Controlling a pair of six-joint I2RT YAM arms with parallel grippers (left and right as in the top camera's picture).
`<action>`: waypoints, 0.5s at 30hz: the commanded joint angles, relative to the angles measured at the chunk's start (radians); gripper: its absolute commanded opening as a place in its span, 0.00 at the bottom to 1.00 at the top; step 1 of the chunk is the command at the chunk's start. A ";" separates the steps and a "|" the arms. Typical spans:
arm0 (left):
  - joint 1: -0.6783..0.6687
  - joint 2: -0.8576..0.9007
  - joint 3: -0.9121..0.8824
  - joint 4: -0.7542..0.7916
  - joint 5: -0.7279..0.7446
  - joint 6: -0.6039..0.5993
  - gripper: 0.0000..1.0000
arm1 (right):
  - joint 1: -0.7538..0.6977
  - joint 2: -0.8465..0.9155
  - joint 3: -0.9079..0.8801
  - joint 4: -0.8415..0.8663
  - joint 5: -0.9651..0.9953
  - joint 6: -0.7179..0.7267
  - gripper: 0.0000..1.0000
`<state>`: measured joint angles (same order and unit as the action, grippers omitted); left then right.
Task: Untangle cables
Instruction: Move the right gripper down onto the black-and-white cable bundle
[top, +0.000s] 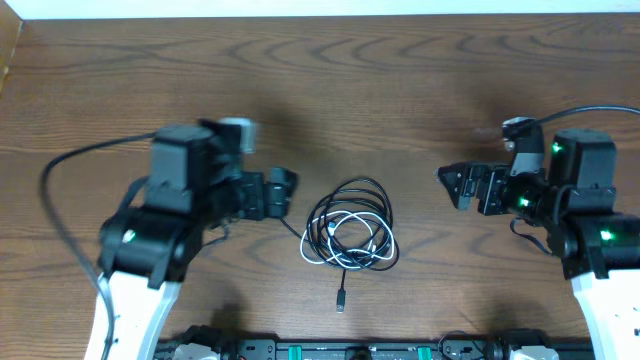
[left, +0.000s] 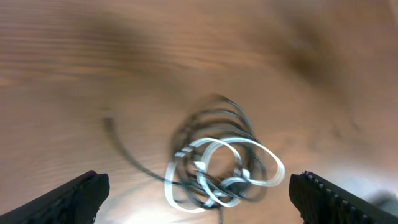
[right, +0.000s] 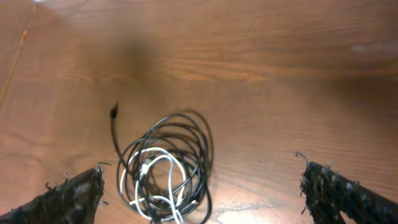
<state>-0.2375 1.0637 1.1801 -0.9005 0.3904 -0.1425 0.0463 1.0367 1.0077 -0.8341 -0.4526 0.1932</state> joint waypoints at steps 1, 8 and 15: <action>-0.067 0.064 0.029 0.011 0.120 0.064 0.98 | 0.046 0.034 0.024 -0.072 0.080 -0.042 0.99; -0.081 0.105 0.029 -0.013 -0.185 0.055 0.98 | 0.154 0.078 0.025 -0.228 0.505 0.016 0.99; -0.081 0.101 0.029 -0.049 -0.298 0.052 0.98 | 0.159 0.089 0.013 -0.056 0.335 0.161 0.99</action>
<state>-0.3172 1.1706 1.1892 -0.9466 0.1719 -0.1028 0.1989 1.1187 1.0153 -0.9405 -0.0353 0.2565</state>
